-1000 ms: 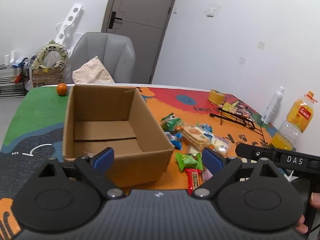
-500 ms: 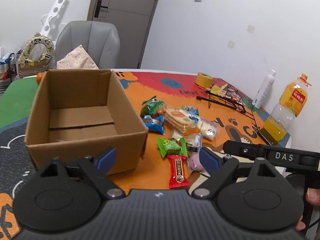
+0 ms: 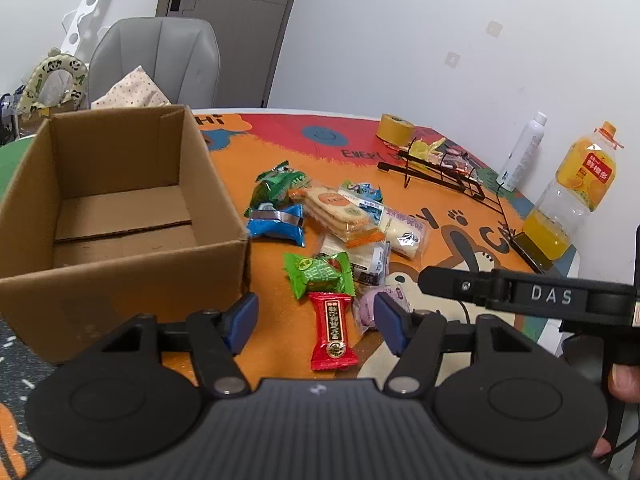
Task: Organize snacks
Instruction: 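Grasp the purple packet with the right tool while the left tool grasps the red candy bar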
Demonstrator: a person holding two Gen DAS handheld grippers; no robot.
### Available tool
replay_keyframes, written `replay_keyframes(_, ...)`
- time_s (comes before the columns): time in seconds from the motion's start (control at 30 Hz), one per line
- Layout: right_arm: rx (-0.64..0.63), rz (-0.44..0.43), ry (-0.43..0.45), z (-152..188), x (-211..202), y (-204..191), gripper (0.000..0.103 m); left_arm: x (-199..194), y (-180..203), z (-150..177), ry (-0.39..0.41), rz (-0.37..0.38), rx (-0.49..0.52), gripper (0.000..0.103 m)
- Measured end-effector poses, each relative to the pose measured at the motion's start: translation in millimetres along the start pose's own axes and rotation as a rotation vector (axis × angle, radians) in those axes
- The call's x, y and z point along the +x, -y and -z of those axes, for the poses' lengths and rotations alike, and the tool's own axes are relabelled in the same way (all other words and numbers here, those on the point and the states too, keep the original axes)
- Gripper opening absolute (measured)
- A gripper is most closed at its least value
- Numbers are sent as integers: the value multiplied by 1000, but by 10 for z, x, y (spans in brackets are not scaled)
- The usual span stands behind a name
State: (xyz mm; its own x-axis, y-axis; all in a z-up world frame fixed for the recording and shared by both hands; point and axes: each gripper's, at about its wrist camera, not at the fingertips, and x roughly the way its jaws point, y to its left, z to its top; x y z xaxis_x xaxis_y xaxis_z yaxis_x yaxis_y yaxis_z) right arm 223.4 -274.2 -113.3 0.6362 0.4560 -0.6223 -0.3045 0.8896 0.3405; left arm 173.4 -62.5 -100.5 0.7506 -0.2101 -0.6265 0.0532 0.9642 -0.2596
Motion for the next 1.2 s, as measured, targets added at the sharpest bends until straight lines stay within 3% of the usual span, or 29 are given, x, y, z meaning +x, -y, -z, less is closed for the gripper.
replay_keyframes(0.53, 17, -20, -59, 114, 296, 119, 70, 538, 78, 160, -98, -2, 0, 52)
replay_keyframes(0.7, 3, -15, -65, 124, 381, 85, 70, 594, 82, 202, -87, -6, 4, 39)
replay_keyframes(0.8, 1, -12, -70, 136, 460, 66, 70, 594, 76, 210, -92, -7, 10, 22)
replay_keyframes(0.9, -28, 4, -61, 136, 494, 16, 70, 557, 69, 238, -94, 2, 25, 19)
replay_keyframes(1.03, -52, 19, -61, 133, 514, -19, 53, 466, -3, 255, -92, -1, 10, 18)
replay_keyframes(1.07, -57, 22, -60, 134, 510, -27, 44, 437, -17, 251, -87, 1, 7, 18)
replay_keyframes(1.2, -44, -3, -58, 149, 469, -18, 35, 258, -38, 216, -52, 3, 10, 18)
